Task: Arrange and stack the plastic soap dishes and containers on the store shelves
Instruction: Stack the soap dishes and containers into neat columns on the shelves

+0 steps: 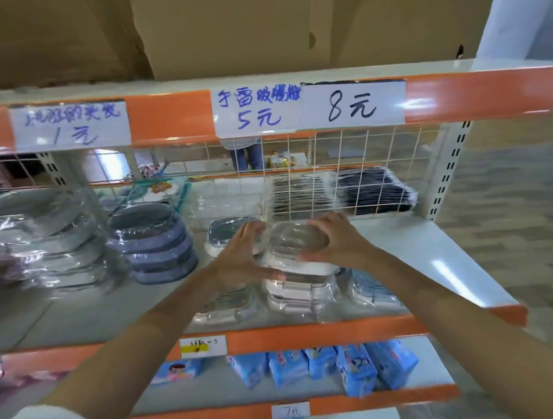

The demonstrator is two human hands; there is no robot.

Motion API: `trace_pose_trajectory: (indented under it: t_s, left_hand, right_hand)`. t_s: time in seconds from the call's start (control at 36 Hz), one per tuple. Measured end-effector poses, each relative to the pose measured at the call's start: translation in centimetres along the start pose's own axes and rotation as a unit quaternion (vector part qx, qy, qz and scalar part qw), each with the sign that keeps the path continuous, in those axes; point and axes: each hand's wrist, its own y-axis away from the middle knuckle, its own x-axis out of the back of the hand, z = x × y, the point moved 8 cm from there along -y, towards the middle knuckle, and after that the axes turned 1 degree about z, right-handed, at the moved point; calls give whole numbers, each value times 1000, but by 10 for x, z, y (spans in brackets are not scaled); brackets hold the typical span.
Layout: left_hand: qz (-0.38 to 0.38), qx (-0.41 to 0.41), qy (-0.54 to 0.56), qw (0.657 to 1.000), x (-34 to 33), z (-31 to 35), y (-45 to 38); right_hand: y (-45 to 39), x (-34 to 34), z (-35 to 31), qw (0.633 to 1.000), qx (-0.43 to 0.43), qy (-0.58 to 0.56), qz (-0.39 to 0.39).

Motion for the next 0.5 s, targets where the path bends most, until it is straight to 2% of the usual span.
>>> trace_pose_trajectory:
  t_s: [0.17,0.36,0.5]
  left_hand:
    - [-56,-36,-22,998,1,0,5]
    - [-63,-90,-16,994,-1,21,-4]
    - [-49,-97,-41,993,-4,19,-13]
  right_hand:
    - [3,-3,-4,1000,6,-17,-9]
    - [7,-5,0,998,6,-57,-17]
    - [10,1,17,981,-41,-190,-19]
